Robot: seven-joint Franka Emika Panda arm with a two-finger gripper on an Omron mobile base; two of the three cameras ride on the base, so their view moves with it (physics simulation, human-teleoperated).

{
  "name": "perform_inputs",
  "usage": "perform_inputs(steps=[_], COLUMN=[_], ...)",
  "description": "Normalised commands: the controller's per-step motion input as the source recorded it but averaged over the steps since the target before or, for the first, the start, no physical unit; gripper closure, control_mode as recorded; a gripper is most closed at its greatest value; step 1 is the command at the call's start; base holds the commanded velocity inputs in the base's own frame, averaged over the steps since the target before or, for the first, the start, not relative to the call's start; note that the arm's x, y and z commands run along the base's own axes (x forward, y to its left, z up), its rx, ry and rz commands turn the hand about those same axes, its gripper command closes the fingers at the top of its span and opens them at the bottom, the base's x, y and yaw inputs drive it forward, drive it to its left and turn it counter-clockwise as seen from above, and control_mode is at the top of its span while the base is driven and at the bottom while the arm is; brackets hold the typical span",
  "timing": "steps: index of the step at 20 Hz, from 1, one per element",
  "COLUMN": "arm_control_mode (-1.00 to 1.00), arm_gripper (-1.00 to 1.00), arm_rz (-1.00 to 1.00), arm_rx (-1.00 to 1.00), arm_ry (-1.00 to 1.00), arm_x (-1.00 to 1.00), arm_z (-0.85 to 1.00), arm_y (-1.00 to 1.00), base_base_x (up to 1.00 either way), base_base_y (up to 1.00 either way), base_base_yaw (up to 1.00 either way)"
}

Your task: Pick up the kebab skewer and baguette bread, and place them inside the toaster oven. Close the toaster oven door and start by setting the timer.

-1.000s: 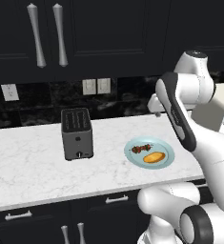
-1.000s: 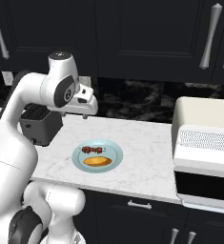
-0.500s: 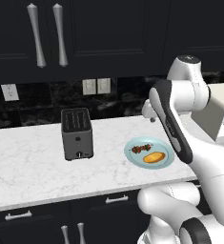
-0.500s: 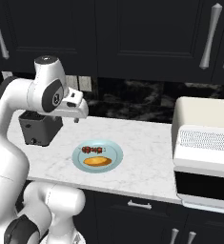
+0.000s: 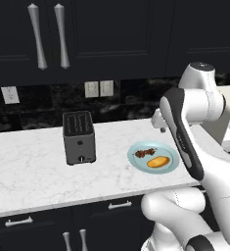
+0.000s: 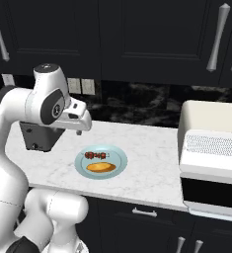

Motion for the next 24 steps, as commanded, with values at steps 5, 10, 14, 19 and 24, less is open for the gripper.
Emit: perform_inputs(steps=[5,10,14,19,24], arm_control_mode=[-1.00,1.00,1.00,1.00,1.00], arm_gripper=[-1.00,-1.00,-1.00,-1.00,-1.00], arm_rz=[0.00,0.00,0.00,0.00,0.00], arm_rx=[0.00,0.00,0.00,0.00,0.00], arm_ry=[0.00,0.01,0.00,0.00,0.00], arm_x=[-0.14,0.00,0.00,0.00,0.00], arm_z=[-0.30,-0.17,0.00,0.00,0.00], arm_y=[0.04,0.01,0.00,0.00,0.00], base_base_x=[0.00,-0.02,-0.34,-0.20,0.01], base_base_y=[0.00,-0.01,-0.46,-0.70,-0.50], base_base_yaw=[0.00,0.00,0.00,0.00,-0.03])
